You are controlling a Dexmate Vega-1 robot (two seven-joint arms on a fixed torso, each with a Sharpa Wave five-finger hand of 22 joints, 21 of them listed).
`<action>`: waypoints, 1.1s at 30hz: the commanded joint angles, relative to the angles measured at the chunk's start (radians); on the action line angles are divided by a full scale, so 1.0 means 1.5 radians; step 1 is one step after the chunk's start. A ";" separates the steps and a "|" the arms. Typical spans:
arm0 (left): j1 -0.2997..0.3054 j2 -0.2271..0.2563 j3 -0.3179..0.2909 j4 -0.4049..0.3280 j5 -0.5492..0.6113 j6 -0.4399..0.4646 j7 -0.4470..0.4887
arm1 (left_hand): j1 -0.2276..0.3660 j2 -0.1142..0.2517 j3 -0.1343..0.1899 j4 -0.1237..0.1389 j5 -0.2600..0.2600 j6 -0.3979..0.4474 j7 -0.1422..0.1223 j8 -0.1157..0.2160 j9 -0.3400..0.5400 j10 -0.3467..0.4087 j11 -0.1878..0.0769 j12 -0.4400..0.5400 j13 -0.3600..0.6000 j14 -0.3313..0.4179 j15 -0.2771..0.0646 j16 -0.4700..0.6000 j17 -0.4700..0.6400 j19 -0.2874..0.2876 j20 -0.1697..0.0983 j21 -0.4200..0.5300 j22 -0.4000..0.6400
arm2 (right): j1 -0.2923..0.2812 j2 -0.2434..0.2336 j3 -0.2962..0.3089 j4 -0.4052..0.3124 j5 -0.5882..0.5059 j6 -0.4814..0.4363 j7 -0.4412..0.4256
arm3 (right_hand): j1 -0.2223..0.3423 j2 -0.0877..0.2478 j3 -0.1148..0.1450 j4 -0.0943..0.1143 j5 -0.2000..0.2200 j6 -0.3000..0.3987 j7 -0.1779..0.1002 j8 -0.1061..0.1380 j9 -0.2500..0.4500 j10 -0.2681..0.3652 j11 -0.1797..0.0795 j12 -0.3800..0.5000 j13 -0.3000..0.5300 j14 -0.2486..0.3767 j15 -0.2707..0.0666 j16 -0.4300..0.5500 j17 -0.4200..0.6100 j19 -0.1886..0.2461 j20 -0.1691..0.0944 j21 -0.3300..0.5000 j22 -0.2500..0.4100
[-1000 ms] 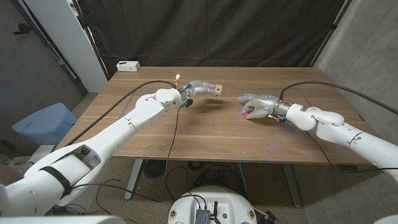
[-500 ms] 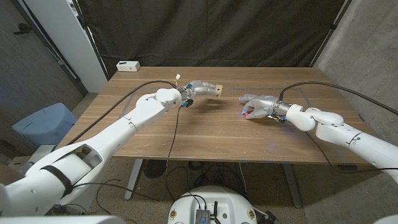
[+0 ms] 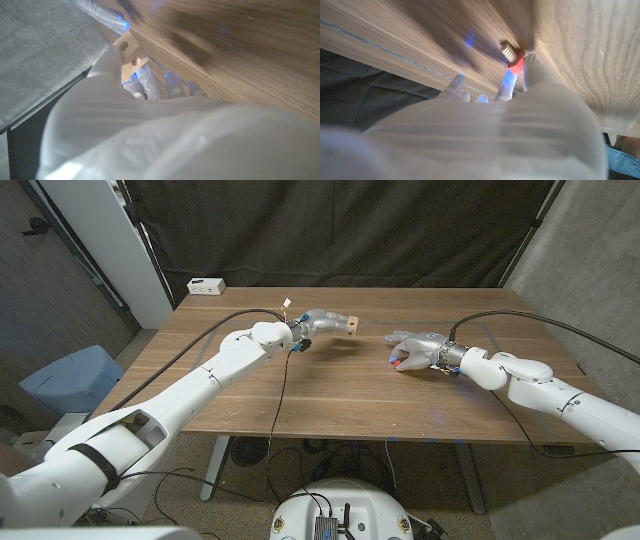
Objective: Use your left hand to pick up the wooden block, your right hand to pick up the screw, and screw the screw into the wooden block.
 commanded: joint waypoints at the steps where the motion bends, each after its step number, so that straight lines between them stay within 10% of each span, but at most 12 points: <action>1: 0.003 0.000 0.001 -0.004 0.000 0.002 0.001 | 0.000 0.007 0.001 0.001 0.006 0.004 0.001 0.003 0.001 -0.002 0.002 -0.004 0.001 0.004 -0.026 0.004 0.000 0.001 0.001 0.003 0.002 | -0.012 -0.011 0.010 -0.020 0.005 -0.012 0.005 | -0.006 -0.007 -0.005 0.003 0.001 -0.021 -0.001 -0.007 0.002 -0.006 0.001 -0.001 0.003 -0.001 -0.047 0.003 0.002 -0.001 -0.002 0.000 0.004; 33: 0.017 0.012 -0.006 -0.019 -0.001 -0.004 0.007 | 0.002 0.008 0.000 -0.002 0.006 0.002 0.000 0.002 0.001 -0.006 0.002 -0.007 0.001 0.002 -0.027 0.003 -0.001 0.001 -0.001 0.003 0.002 | -0.035 -0.037 0.044 -0.104 0.063 -0.083 0.115 | -0.073 -0.021 -0.024 0.021 -0.023 -0.143 0.008 -0.056 -0.006 -0.088 0.053 -0.012 0.004 -0.060 -0.004 -0.007 0.006 -0.053 0.019 -0.008 0.004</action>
